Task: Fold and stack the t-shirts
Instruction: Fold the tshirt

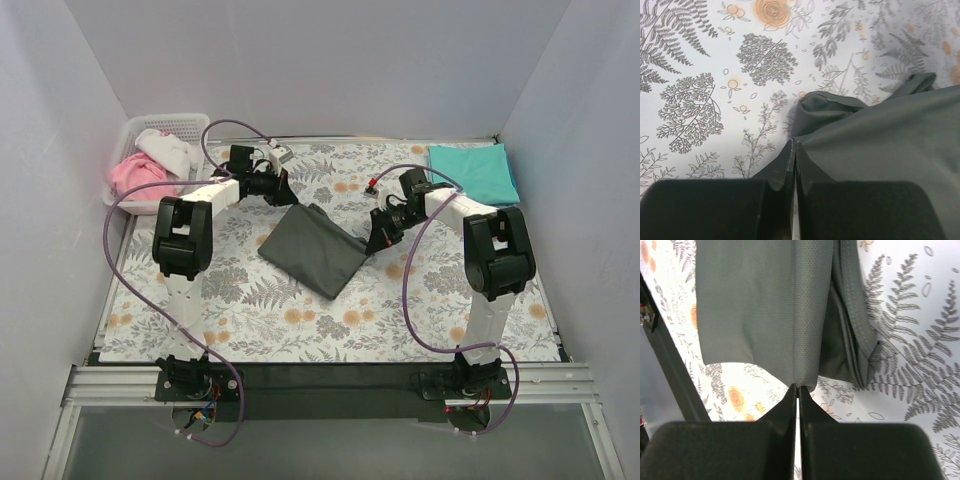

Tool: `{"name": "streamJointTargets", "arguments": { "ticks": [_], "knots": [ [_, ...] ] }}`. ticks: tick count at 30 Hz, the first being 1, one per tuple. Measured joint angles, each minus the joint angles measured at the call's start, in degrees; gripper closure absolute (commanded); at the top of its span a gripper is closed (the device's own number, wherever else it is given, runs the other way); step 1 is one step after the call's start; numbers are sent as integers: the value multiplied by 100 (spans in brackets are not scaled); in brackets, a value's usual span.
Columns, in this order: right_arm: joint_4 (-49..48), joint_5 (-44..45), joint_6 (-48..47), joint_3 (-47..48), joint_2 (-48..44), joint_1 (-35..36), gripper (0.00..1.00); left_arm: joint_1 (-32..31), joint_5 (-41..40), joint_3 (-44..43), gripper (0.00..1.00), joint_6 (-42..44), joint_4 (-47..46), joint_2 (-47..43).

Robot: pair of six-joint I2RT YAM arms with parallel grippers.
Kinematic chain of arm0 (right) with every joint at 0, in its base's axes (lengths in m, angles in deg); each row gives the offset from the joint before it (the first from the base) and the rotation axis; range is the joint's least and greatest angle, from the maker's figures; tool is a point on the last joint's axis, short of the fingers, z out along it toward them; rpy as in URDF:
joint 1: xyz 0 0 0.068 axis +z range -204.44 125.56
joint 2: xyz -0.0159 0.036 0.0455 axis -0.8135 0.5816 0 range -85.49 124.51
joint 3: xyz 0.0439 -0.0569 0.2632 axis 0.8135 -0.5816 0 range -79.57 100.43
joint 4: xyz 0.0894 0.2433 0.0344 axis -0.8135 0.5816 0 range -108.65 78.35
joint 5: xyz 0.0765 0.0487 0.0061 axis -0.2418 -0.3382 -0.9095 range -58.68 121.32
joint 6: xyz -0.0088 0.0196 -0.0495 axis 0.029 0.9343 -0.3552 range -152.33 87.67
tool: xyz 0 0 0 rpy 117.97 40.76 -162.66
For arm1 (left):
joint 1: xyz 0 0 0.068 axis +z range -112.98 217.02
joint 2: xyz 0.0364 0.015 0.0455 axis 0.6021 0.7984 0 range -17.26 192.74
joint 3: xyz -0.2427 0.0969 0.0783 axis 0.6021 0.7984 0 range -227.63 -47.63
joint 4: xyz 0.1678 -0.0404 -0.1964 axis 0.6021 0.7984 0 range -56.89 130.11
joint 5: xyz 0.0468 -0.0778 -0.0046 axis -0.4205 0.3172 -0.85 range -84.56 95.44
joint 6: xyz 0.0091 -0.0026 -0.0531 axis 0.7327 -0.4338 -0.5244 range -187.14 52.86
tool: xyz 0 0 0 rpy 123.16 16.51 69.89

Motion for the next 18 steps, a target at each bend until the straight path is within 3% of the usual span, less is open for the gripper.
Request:
{"name": "streamJointTargets", "arguments": {
  "ticks": [7,14,18],
  "knots": [
    [-341,227,87,-90,319,-61,99,-101,-153,-315,100,-223,-256,807],
    [-426,459,227,151,651,-83,99,-155,-538,-299,100,-308,-328,750],
    [-417,846,85,651,846,-90,99,-164,-706,402,100,-293,-304,238]
  ]
}}
